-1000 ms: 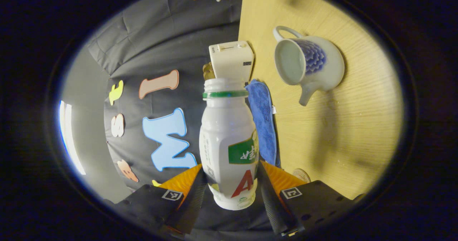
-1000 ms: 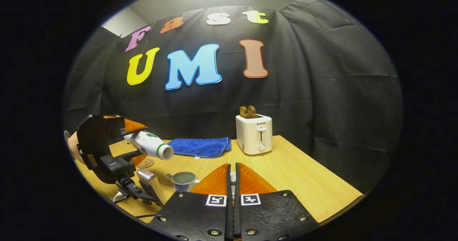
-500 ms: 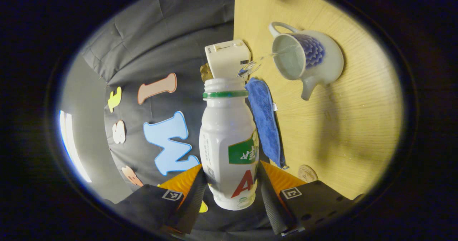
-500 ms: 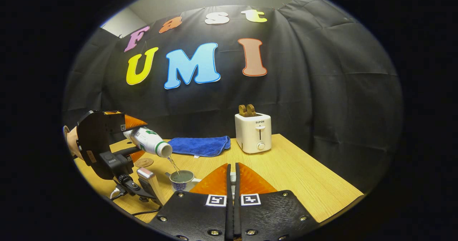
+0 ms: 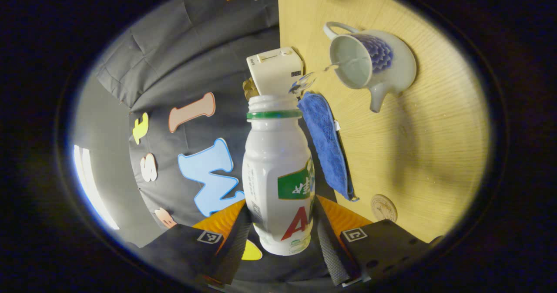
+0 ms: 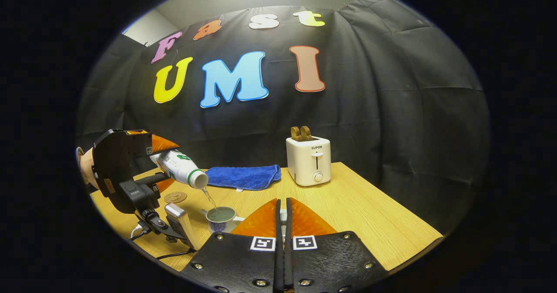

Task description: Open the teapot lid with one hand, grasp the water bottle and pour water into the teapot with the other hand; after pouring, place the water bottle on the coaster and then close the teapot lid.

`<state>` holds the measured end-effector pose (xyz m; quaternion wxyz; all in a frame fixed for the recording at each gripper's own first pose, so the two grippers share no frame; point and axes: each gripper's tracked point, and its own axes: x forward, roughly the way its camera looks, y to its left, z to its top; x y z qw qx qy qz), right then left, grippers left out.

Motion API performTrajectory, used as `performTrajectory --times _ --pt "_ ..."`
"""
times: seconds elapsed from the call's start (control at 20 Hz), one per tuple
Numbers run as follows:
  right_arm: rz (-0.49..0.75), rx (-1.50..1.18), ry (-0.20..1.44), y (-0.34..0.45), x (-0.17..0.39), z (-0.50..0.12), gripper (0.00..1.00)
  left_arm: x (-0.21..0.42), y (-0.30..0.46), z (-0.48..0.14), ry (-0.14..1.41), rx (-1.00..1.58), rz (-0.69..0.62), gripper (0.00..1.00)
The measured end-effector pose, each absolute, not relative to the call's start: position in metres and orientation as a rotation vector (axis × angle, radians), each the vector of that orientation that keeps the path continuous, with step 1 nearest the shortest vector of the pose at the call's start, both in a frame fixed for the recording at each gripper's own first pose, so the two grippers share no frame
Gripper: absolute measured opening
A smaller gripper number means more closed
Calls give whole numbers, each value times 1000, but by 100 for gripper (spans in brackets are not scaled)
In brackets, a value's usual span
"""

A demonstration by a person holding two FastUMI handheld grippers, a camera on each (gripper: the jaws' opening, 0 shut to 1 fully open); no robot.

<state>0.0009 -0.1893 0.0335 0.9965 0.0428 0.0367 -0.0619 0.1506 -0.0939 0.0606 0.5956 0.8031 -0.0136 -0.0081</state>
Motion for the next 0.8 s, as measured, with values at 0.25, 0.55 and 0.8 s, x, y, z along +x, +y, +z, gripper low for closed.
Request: performTrajectory --times 0.25,0.55,0.8 --pt "-120 89 76 -190 2 33 0 150 -97 65 -38 1898 -18 90" --pt "-118 93 81 -192 3 29 0 152 -100 67 -43 1938 -18 90" --pt "-116 97 86 -193 2 26 0 153 -105 72 -56 1966 -16 90"
